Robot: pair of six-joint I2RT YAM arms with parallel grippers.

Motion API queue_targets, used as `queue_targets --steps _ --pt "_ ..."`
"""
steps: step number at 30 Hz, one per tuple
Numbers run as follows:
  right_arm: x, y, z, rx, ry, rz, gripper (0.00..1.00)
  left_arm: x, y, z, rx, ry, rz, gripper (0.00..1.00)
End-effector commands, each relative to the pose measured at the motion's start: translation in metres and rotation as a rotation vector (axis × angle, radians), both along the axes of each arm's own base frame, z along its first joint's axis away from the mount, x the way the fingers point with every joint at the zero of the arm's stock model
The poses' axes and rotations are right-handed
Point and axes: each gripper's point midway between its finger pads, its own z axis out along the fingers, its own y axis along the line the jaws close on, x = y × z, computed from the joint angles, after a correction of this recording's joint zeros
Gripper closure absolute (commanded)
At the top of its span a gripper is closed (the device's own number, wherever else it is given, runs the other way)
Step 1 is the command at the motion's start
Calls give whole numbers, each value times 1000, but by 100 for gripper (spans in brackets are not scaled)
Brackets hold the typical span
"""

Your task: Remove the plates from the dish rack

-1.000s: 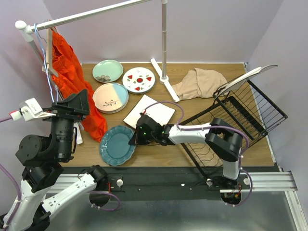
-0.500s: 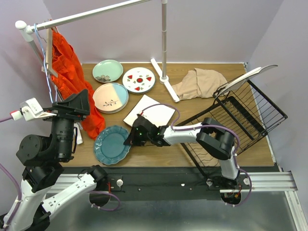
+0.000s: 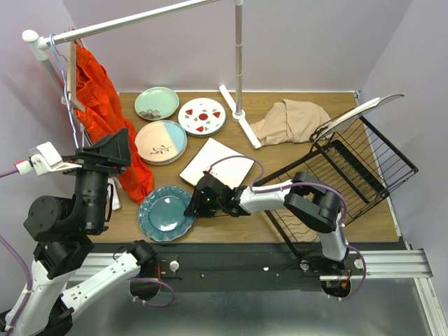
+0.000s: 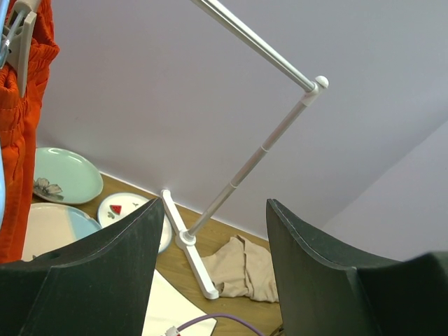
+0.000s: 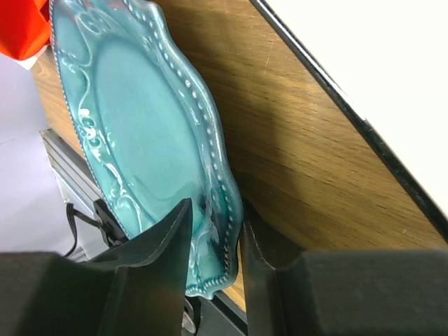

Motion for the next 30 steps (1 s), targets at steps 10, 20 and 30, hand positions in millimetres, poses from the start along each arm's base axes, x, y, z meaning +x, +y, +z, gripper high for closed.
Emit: queue_targets --steps 10,20,30 --pt "-3 -7 18 7 -50 8 48 5 -10 3 3 -10 -24 31" --pt "-9 -25 21 -37 -50 11 47 6 -12 5 10 -12 -28 31" --pt "-12 -19 72 39 -155 111 48 5 -18 13 42 -41 -56 31"
